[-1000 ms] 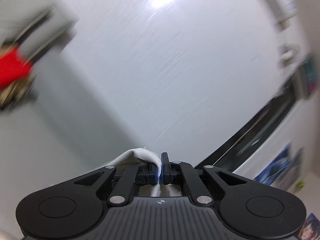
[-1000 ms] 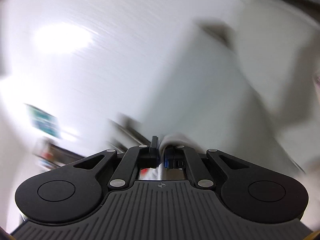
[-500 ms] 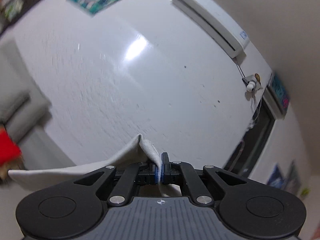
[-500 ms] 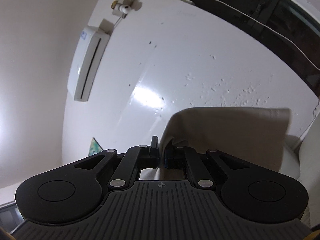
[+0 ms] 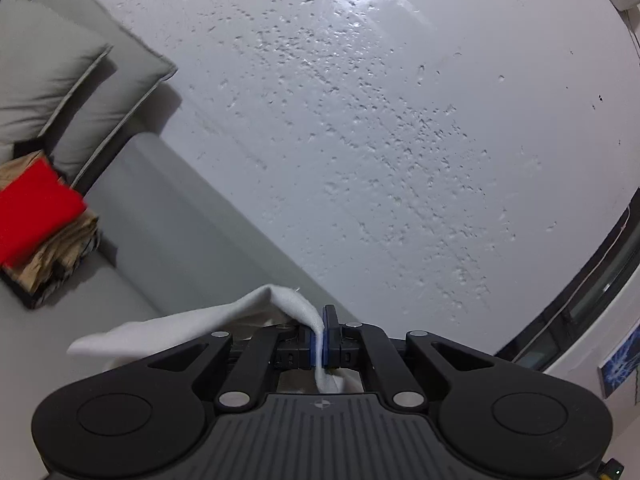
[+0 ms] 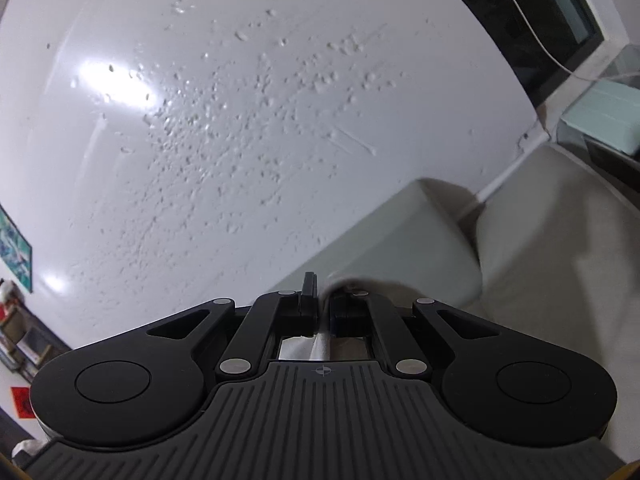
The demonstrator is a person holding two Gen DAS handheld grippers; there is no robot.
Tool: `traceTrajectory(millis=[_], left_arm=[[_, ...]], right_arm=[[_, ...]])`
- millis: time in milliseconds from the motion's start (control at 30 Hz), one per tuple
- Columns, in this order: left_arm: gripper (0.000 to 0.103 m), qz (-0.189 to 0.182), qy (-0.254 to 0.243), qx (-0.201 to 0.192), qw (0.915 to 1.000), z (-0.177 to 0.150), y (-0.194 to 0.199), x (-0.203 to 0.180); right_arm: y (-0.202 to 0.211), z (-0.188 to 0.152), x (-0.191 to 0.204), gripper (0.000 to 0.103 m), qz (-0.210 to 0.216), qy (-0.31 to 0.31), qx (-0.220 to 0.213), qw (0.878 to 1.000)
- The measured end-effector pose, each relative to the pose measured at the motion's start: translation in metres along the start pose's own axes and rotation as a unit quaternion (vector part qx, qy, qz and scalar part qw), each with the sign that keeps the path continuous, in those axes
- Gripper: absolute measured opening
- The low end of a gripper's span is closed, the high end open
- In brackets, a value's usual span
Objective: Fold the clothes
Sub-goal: 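Lift the T-shirt with both tools and shake it out in the air, then lay the T-shirt flat on the sofa and open both tools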
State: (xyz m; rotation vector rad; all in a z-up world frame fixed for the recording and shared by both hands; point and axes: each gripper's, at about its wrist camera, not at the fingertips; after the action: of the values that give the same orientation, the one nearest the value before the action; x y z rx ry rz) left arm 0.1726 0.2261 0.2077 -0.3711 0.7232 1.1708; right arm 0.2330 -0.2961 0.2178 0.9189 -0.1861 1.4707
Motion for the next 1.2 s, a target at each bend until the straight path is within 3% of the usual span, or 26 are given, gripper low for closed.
traceTrajectory(millis=[133,267,367,533,667,800,900,1100,1200], left_arm=[[0.001,-0.040,-0.043,-0.034,0.9977,0.025,-0.017,-0.014],[0.001,-0.049,-0.069,-0.034,0.9958,0.010,-0.029,-0.008],[0.001,-0.024,-0.063,-0.006,0.9977,-0.028,-0.049,0.023],[0.001,0.034,0.005,0.062,0.9975,-0.109,-0.059,0.100],[0.001,0.083,0.067,0.097,0.9896,-0.165,-0.050,0.160],[0.001,0.121,0.112,0.120,0.9790,-0.200,-0.034,0.192],[0.000,0.144,0.116,0.124,0.9749,-0.209,-0.015,0.193],[0.000,0.146,0.084,0.108,0.9799,-0.194,0.037,0.154],[0.000,0.163,0.048,0.140,0.9755,-0.200,0.056,0.131]], right_arm=[[-0.007,0.028,0.015,0.005,0.021,0.005,-0.029,0.999],[-0.013,0.013,-0.015,0.005,0.012,0.014,-0.019,1.000],[-0.038,-0.027,-0.060,0.005,-0.018,0.000,0.024,1.000],[-0.087,-0.104,-0.130,0.005,-0.090,-0.015,0.103,0.990],[-0.101,-0.167,-0.184,0.005,-0.146,-0.036,0.164,0.975],[-0.101,-0.206,-0.211,0.005,-0.179,-0.027,0.200,0.963],[-0.087,-0.216,-0.209,0.005,-0.187,-0.004,0.199,0.962],[-0.033,-0.208,-0.186,0.004,-0.192,0.043,0.161,0.967],[-0.003,-0.210,-0.180,0.004,-0.195,0.062,0.159,0.966]])
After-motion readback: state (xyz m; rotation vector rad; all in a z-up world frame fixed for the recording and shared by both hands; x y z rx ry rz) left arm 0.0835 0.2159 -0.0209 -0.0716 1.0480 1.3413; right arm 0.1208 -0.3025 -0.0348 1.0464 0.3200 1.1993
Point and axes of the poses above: each gripper's, at about its wrist camera, not at the fingertips, and y roughly against the way its jaws point, x to its left, z to its top, and after that the axes turned 12 degrees about -z, right-handed
